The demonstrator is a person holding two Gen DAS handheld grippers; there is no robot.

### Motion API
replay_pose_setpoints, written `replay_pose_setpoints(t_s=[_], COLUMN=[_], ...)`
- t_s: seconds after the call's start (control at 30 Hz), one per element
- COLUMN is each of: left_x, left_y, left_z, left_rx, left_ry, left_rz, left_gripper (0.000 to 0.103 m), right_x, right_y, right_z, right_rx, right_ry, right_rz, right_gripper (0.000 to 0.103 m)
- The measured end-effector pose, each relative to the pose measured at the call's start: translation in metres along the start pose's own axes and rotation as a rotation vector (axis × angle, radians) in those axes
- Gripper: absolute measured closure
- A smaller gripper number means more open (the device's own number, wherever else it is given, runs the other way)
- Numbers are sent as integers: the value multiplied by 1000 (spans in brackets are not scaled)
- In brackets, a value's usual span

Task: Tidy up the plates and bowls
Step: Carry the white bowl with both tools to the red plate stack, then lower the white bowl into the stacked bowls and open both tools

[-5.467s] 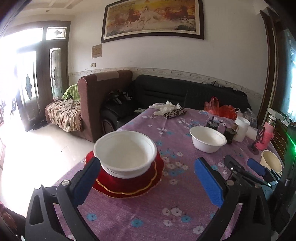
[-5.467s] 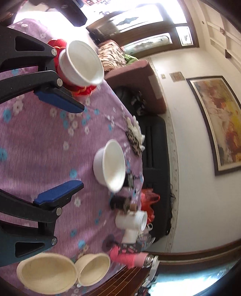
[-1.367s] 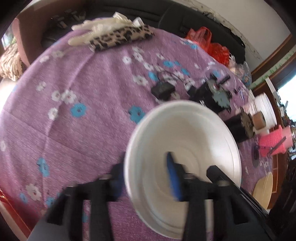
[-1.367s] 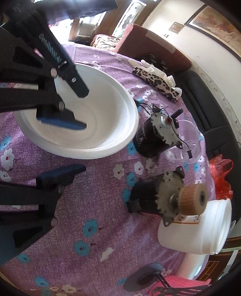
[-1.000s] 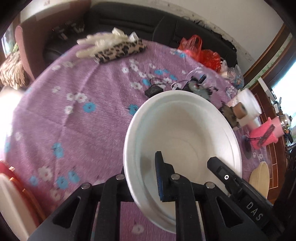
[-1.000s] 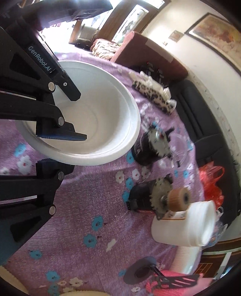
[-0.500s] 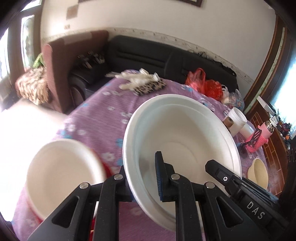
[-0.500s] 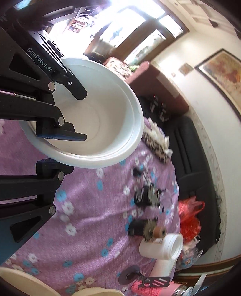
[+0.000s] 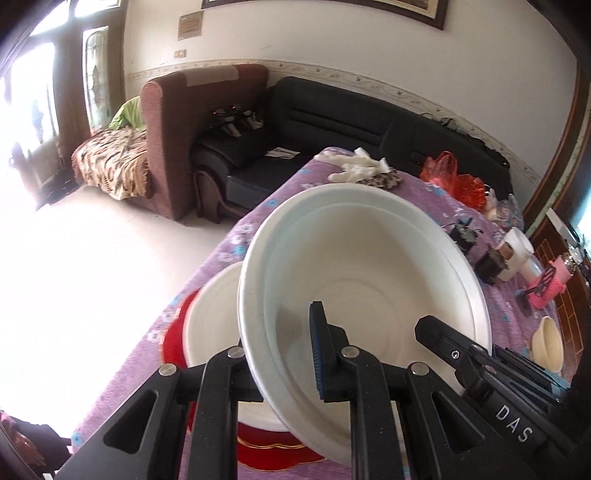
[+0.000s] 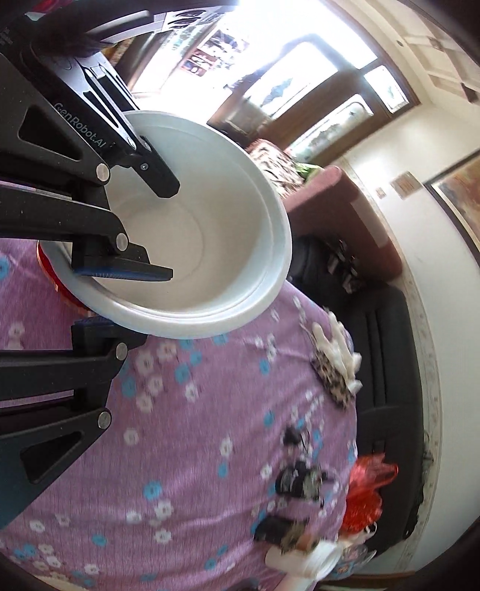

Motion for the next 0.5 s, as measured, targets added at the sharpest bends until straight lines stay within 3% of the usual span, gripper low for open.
replay_pose_setpoints(t_s=[0.27, 0.47, 0.5], left_x=[6, 8, 7], left_y=[33, 50, 53], left_z=[16, 22, 20], left_rx=[-91, -114, -119], left_ry=[21, 38, 32], left_rz=[-2, -33, -41], left_gripper=[87, 71, 64], right_x=[9, 14, 14], right_y=[25, 25, 23], right_z=[42, 56, 58], right_rx=[7, 13, 20], right_ry=[75, 101, 102], right_rz=[-32, -39, -37], right_gripper=[85, 85, 85])
Point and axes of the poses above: each gripper's, at about its wrist camera, not at the fingertips, and z roughly the way its jaws point, y to its left, x to its underside, the point moved 9 cm from there along z, roughly the way its jaws point, and after that the axes turned 10 degrees about y, right-handed, at the moved point
